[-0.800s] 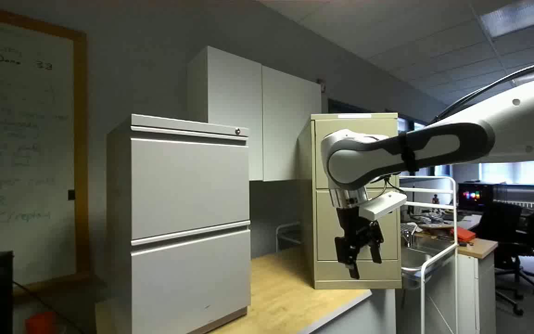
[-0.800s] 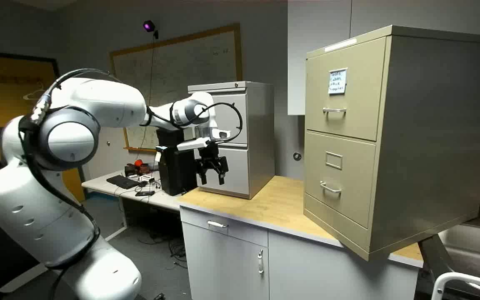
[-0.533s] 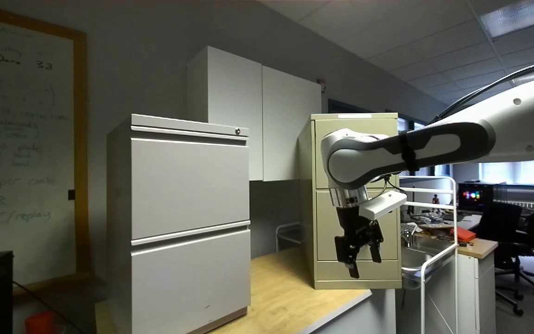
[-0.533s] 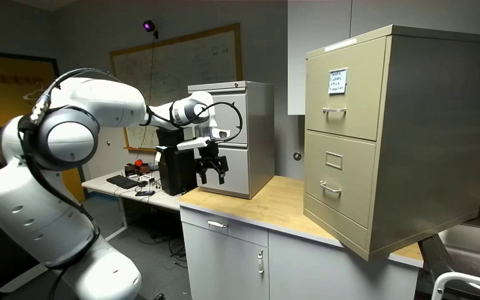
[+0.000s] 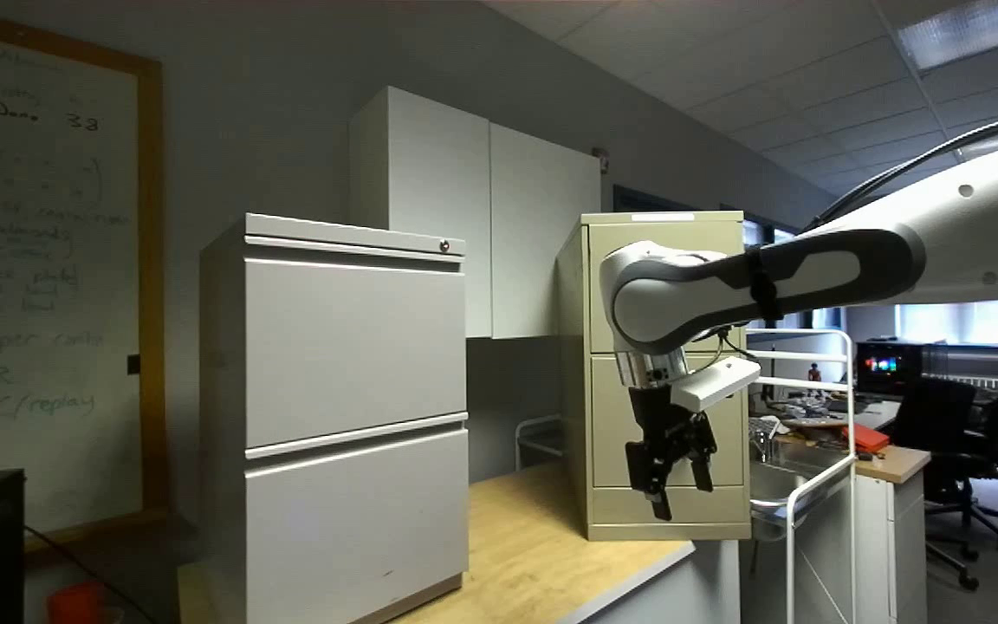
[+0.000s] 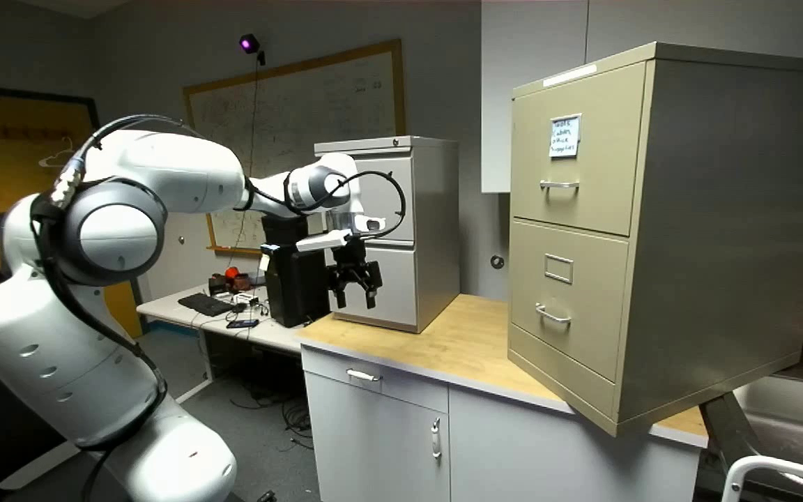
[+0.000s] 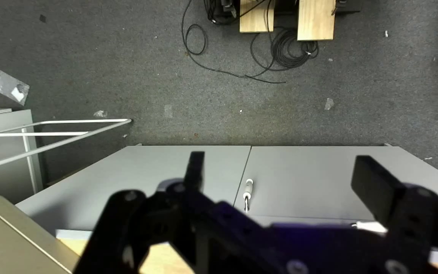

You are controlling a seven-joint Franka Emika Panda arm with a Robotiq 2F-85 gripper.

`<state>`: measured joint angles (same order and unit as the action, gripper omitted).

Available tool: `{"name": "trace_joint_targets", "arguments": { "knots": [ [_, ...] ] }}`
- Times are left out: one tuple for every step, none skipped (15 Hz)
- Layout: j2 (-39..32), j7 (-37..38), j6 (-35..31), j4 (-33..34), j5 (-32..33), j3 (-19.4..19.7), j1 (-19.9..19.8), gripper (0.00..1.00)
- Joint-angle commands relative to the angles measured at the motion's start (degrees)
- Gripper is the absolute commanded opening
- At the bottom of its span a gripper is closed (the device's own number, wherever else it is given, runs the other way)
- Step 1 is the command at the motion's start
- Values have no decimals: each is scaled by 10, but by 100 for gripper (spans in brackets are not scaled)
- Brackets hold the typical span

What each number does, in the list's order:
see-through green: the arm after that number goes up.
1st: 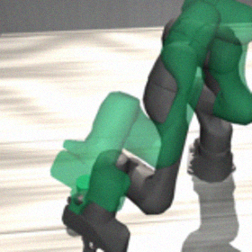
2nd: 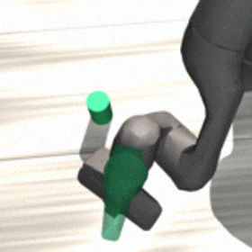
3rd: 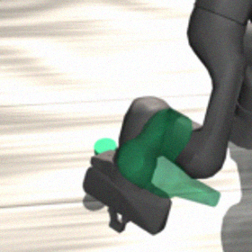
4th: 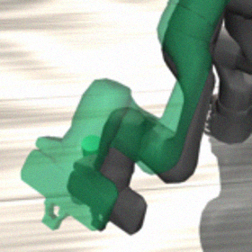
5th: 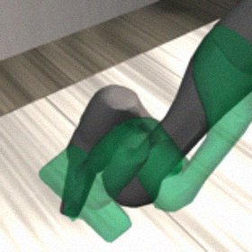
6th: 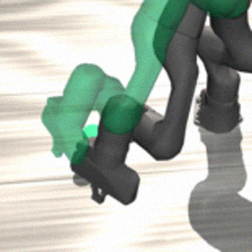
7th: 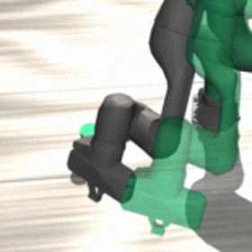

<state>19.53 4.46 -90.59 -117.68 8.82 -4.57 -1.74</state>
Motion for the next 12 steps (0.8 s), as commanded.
{"name": "trace_joint_targets", "arguments": {
  "knots": [
    [-12,-16,-17,6,20,12,7,100],
    [-21,-23,-36,8,45,12,5,100],
    [-32,-30,-52,13,63,14,4,100],
    [-43,-43,-76,17,86,16,4,100],
    [-55,-51,-103,21,112,18,3,100],
    [-67,-60,-130,25,134,20,1,100],
    [-83,-64,-157,33,155,23,-1,100],
    [-98,-68,-187,39,178,27,-4,100],
    [-111,-72,-211,47,197,31,-6,100],
    [-125,-74,-234,55,215,36,-8,100],
    [-140,-75,-255,67,233,42,-12,100],
    [-154,-75,-274,80,249,47,-16,100]
  ]
}}
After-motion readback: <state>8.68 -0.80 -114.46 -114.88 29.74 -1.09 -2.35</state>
